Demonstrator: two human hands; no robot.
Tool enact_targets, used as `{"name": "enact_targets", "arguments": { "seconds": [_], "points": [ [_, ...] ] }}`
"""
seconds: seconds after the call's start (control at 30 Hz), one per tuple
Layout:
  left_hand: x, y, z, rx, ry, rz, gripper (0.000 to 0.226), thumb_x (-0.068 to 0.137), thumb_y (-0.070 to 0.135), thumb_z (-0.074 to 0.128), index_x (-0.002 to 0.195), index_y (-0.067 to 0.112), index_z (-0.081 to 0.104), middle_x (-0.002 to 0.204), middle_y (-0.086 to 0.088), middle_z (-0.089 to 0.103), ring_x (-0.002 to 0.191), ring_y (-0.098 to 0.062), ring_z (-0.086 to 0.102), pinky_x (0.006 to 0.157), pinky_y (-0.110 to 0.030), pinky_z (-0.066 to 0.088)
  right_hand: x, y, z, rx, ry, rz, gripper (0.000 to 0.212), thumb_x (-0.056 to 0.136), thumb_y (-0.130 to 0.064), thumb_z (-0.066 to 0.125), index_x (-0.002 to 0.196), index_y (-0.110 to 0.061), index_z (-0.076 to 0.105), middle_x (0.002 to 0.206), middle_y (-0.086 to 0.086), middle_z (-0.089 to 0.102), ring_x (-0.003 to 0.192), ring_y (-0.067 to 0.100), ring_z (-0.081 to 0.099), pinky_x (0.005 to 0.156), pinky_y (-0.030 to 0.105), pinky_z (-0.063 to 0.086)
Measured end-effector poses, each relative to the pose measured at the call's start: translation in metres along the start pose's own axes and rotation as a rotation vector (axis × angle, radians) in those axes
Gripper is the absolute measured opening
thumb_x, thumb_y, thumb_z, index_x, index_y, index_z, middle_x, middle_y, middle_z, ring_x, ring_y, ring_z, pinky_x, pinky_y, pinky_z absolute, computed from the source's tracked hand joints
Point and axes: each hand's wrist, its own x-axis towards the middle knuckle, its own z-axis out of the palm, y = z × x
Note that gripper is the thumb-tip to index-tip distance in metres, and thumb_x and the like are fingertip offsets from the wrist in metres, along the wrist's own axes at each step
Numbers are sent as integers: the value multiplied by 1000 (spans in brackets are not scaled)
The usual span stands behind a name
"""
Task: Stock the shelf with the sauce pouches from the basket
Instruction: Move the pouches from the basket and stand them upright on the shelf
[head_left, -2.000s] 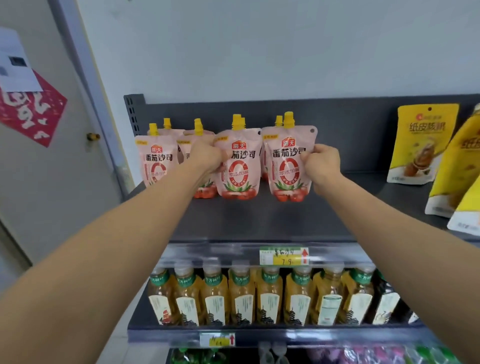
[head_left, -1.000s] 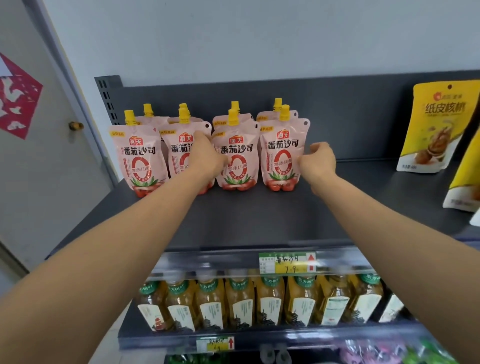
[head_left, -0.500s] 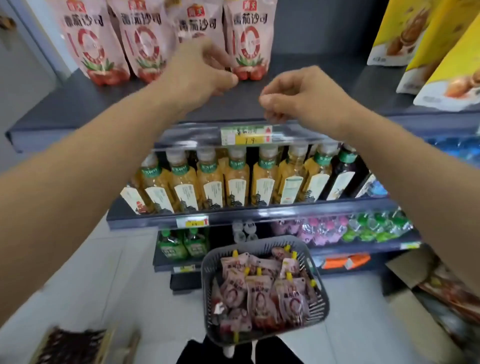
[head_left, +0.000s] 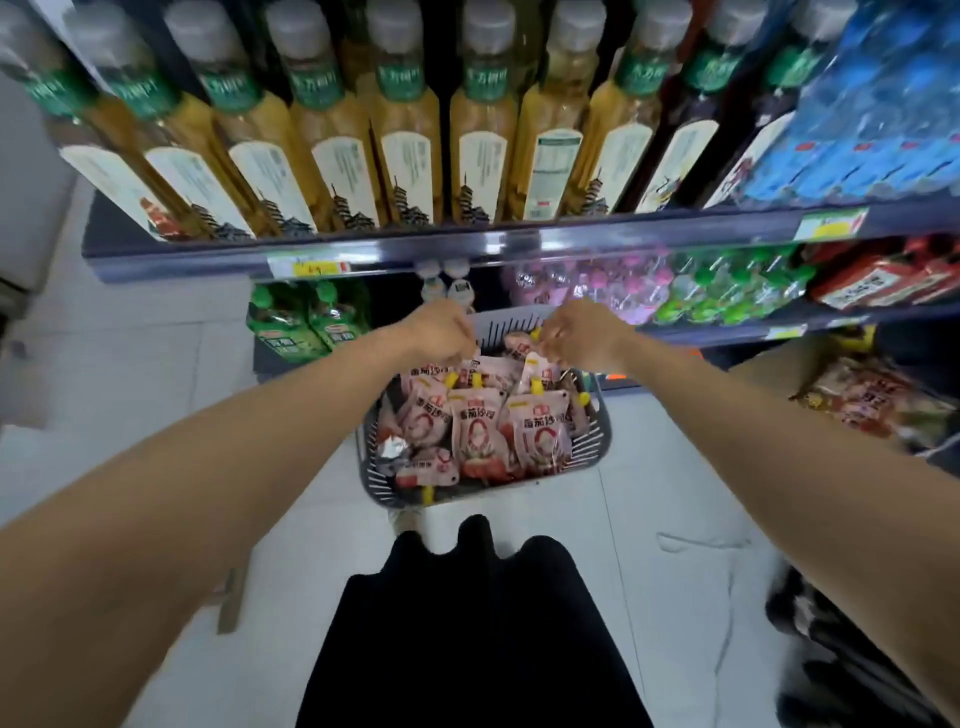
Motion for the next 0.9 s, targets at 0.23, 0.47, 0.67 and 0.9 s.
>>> {"name": "enact_targets", "arguments": {
  "seconds": [0.23,0.47,0.67,0.9],
  "points": [
    [54,-66,66,20,-79,-193,16,84,-3,53,75,9,48,74,-13,44,67,-21,45,66,-32,40,41,66,74,-140,-118,143,28,93,-15,55,113,3,63,124,19,60,112,32,57,93,37,48],
    [96,-116,112,-58,-5,-324,9,84,5,57,79,1,51,77,-15,49,80,-24,54,72,-30,43,79,107,122,-163,-117,240,60,91,-16,57,142,0,31,134,21,51,116,33,55,93,37,49],
    [119,-140,136,-122,34,-440,20,84,16,60,97,1,60,75,-8,57,69,-18,55,60,-29,48,102,123,142,-136,-130,274,87,90,-7,54,148,-2,-11,152,23,20,134,34,36,100,35,44],
    [139,-153,157,-403,42,-543,29,88,13,57,115,1,55,104,-13,64,93,-25,63,83,-39,55,115,133,157,-340,-69,200,43,90,-4,49,133,-4,41,135,19,41,133,33,28,96,32,42]
  ]
}}
